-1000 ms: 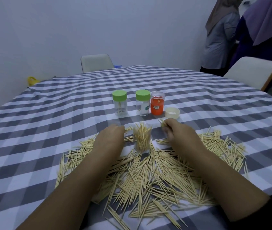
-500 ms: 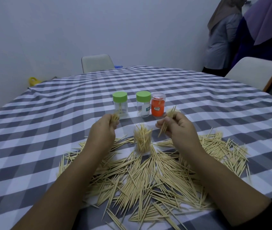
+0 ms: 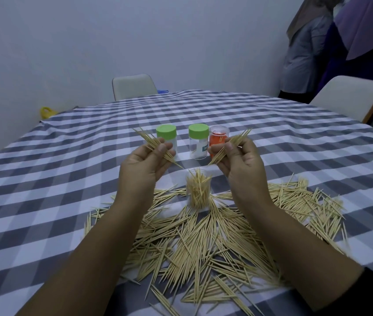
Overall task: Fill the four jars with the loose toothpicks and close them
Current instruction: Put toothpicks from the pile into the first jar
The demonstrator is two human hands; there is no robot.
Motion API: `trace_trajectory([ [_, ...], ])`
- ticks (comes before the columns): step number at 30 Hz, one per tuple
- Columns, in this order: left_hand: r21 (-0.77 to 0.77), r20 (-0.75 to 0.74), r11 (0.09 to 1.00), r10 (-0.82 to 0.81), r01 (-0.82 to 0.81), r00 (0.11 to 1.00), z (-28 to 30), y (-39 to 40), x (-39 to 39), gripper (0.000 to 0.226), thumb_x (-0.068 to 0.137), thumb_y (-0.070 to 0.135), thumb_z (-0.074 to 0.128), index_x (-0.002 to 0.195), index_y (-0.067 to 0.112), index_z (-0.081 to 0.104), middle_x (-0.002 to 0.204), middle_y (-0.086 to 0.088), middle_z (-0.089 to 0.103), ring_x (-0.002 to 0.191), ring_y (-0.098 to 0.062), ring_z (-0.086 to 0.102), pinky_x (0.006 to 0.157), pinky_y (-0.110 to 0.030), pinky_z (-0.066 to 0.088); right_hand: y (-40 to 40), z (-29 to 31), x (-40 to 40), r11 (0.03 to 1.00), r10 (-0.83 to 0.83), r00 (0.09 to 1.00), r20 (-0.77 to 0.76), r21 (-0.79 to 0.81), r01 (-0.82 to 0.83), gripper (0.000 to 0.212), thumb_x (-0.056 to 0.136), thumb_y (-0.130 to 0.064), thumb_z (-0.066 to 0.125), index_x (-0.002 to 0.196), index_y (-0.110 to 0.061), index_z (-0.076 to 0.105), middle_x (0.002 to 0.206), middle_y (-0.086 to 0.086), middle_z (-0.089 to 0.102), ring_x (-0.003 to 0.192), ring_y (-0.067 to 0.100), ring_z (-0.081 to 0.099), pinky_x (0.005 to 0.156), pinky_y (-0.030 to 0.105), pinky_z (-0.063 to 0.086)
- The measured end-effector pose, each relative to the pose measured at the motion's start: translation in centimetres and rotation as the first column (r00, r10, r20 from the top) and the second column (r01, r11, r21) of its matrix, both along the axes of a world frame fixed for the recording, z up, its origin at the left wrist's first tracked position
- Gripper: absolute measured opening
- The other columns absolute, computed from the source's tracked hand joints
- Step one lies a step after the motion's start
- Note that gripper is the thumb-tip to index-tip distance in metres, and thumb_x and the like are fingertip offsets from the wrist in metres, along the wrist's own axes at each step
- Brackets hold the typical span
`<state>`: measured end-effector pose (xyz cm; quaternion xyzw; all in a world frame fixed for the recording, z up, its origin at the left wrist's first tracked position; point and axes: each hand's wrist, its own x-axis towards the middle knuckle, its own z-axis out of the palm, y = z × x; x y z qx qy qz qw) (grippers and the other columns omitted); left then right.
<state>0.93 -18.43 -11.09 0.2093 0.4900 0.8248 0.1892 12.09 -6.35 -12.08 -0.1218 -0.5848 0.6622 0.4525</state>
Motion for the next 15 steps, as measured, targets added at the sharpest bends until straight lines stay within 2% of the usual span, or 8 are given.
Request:
trace_trajectory([
  [4, -0.075, -0.035, 0.996, -0.043, 0.041, 0.998, -0.8, 0.7, 0.8, 0.019, 0.075, 0.019, 0.065, 0.093, 0.014, 0.068, 0.091, -0.003, 0.074, 0.098, -0.020, 0.068, 0.095, -0.033, 0.051, -0.2, -0.7, -0.3, 0.997, -0.021, 0.997, 0.073, 0.070, 0.015, 0.014, 0.099, -0.013, 0.043, 0.096, -0.013, 0.057, 0.098, 0.013, 0.070, 0.098, 0.021, 0.066, 0.095, 0.038, 0.050],
  [8, -0.178, -0.106, 0.984, -0.051, 0.032, 0.993, -1.3, 0.9, 1.2, 0.013, 0.084, 0.022, 0.062, 0.094, 0.021, 0.069, 0.094, 0.003, 0.075, 0.110, -0.016, 0.062, 0.104, -0.035, 0.040, -0.2, -1.2, -0.5, 0.992, -0.046, 0.986, 0.163, 0.125, 0.025, 0.014, 0.099, -0.016, 0.044, 0.099, -0.012, 0.058, 0.096, 0.006, 0.071, 0.098, 0.015, 0.066, 0.098, 0.042, 0.047],
  [12, -0.249, -0.143, 0.968, -0.065, 0.028, 0.988, -1.4, 1.2, 1.8, 0.008, 0.085, 0.023, 0.063, 0.086, 0.024, 0.071, 0.102, 0.008, 0.072, 0.106, -0.004, 0.060, 0.095, -0.024, 0.041, -0.3, -1.3, -0.4, 0.989, -0.045, 0.982, 0.182, 0.146, 0.018, 0.015, 0.099, -0.017, 0.045, 0.095, -0.017, 0.059, 0.095, 0.004, 0.071, 0.098, 0.016, 0.065, 0.098, 0.044, 0.046],
  [15, -0.308, -0.182, 0.951, -0.081, 0.022, 0.980, -1.6, 1.4, 1.9, 0.007, 0.084, 0.024, 0.065, 0.087, 0.023, 0.072, 0.105, 0.009, 0.072, 0.099, 0.006, 0.059, 0.082, -0.016, 0.039, -0.3, -1.3, -0.5, 0.987, -0.056, 0.985, 0.166, 0.161, 0.029, 0.014, 0.099, -0.017, 0.046, 0.097, -0.013, 0.059, 0.094, 0.003, 0.071, 0.097, 0.016, 0.066, 0.096, 0.044, 0.048],
])
